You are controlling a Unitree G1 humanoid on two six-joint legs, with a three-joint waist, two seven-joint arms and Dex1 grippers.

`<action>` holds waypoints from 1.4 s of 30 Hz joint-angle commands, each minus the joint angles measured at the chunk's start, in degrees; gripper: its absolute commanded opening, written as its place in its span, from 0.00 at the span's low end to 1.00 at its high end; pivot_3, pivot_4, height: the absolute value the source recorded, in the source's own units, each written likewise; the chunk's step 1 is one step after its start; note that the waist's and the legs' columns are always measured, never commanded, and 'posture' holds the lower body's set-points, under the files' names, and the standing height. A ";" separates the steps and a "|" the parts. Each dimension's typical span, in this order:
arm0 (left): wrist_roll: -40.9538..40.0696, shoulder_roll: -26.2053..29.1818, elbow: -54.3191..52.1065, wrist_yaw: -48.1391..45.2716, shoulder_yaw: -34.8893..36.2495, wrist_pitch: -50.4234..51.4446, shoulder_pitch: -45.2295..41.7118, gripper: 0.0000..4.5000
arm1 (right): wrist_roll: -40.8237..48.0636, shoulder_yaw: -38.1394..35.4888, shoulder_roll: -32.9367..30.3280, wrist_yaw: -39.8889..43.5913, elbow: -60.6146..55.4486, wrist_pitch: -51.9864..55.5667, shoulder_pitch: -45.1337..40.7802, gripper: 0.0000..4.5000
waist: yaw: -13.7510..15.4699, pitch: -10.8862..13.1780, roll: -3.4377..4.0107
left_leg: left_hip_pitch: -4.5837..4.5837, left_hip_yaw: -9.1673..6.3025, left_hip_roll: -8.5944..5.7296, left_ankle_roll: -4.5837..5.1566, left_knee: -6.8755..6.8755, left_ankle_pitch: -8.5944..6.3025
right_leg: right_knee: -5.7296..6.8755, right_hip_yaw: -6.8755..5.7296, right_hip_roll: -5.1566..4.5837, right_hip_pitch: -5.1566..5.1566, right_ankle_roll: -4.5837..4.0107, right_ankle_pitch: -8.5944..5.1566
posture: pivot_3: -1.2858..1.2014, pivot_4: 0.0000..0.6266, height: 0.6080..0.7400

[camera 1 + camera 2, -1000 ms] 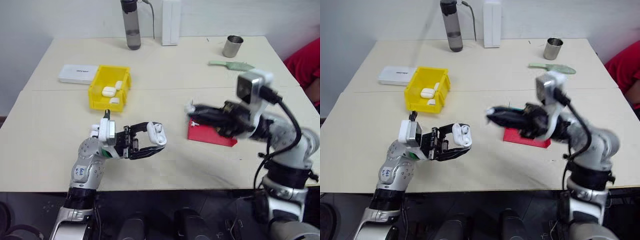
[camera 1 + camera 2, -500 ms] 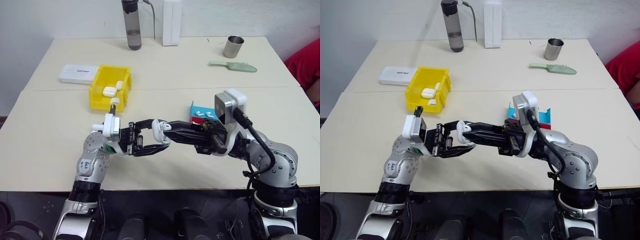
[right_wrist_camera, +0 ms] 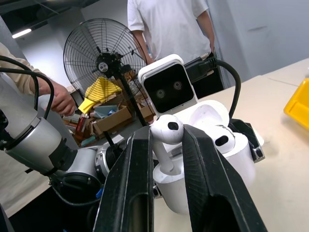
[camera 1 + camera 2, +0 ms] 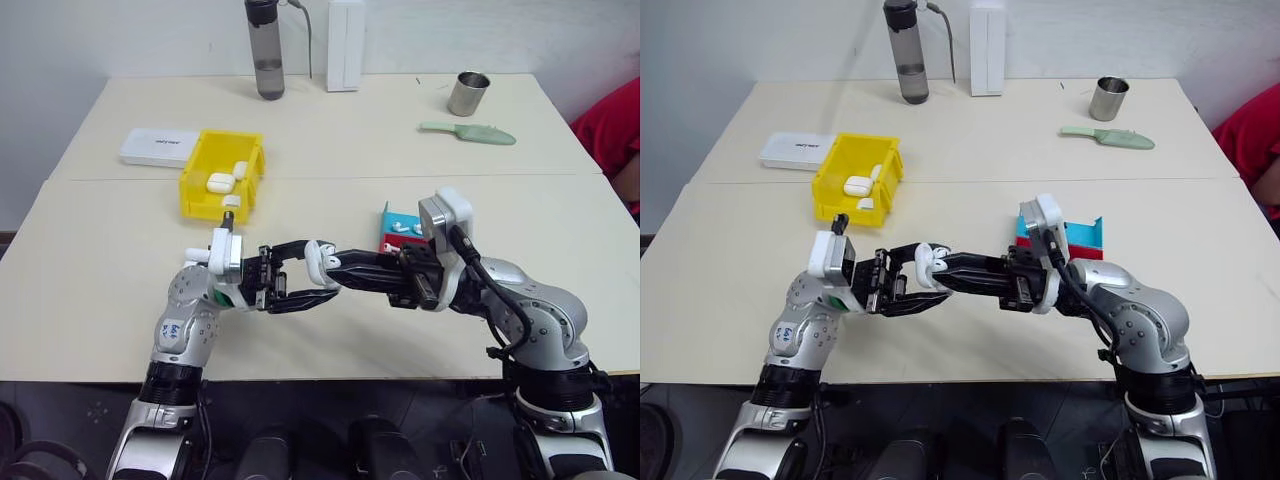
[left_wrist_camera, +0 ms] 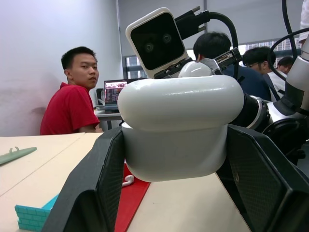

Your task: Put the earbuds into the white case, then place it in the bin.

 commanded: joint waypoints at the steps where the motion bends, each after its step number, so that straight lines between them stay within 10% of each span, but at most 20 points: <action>1: -0.69 -0.34 -2.34 0.58 0.37 -0.31 -0.37 0.63 | -0.85 1.35 -0.88 0.34 -0.03 -0.74 1.11 0.10 | 0.00 0.00 0.00 | 0.00 0.00 0.00 0.00 0.00 0.00 | 0.01 0.00 0.00 0.00 0.00 0.00 | 0.52 0.24 1.00; 20: -0.64 -1.26 -3.14 1.23 0.52 0.06 -0.49 0.63 | -5.73 4.65 -3.07 -2.62 1.19 -3.96 1.06 0.10 | 0.05 0.00 0.00 | 0.00 0.00 0.00 0.00 0.00 0.00 | -0.03 0.00 -0.01 0.00 0.00 0.00 | 0.52 0.24 1.00; 32: 1.03 -0.11 -2.07 1.55 1.24 -0.32 0.31 0.63 | 7.15 -4.24 -12.06 -0.50 -5.46 2.92 6.21 0.99 | 0.65 0.02 -0.03 | 0.00 -0.02 0.00 0.02 -0.03 -0.01 | -0.12 -0.01 -0.02 0.04 0.00 0.00 | 0.52 0.24 1.00; 42: 12.69 6.39 -1.53 8.38 -3.39 4.18 -5.05 0.63 | -1.18 -9.91 -21.21 3.92 -5.54 -5.98 12.17 0.86 | 1.49 0.03 -0.07 | 0.00 0.03 0.00 0.06 0.00 -0.02 | -0.26 0.02 0.03 0.13 0.00 0.00 | 0.52 0.24 1.00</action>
